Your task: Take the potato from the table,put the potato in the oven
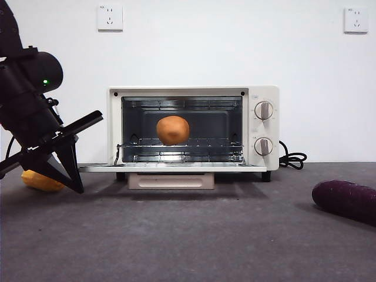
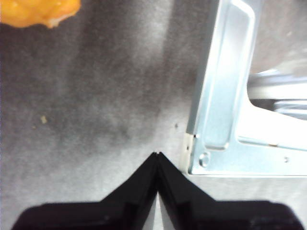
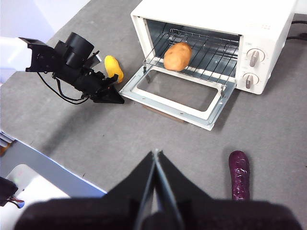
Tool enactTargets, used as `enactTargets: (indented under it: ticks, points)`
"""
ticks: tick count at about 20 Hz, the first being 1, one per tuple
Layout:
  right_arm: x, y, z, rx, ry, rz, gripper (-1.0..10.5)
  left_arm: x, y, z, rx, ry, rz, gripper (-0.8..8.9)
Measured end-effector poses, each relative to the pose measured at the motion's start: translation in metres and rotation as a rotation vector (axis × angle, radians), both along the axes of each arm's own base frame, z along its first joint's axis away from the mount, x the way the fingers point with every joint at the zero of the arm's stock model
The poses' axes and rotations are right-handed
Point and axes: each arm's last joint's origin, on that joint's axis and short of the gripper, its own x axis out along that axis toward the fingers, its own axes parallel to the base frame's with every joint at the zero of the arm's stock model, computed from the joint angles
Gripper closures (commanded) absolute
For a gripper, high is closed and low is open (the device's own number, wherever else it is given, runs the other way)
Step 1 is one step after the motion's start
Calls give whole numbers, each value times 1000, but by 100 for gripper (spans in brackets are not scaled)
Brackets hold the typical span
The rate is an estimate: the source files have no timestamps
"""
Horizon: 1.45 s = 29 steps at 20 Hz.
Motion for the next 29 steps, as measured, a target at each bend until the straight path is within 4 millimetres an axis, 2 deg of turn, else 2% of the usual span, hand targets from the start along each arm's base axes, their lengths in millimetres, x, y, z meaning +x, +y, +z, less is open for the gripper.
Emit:
enactTargets:
  ticks: [8, 22, 29]
  points:
    - [0, 0, 0, 0, 0, -1, 948, 4, -3, 1, -118, -17, 4, 820]
    - [0, 0, 0, 5, 3, -5, 948, 6, -4, 2, -186, -9, 43, 820]
    - [0, 0, 0, 5, 4, -5, 948, 12, -7, 8, -282, -73, 16, 820]
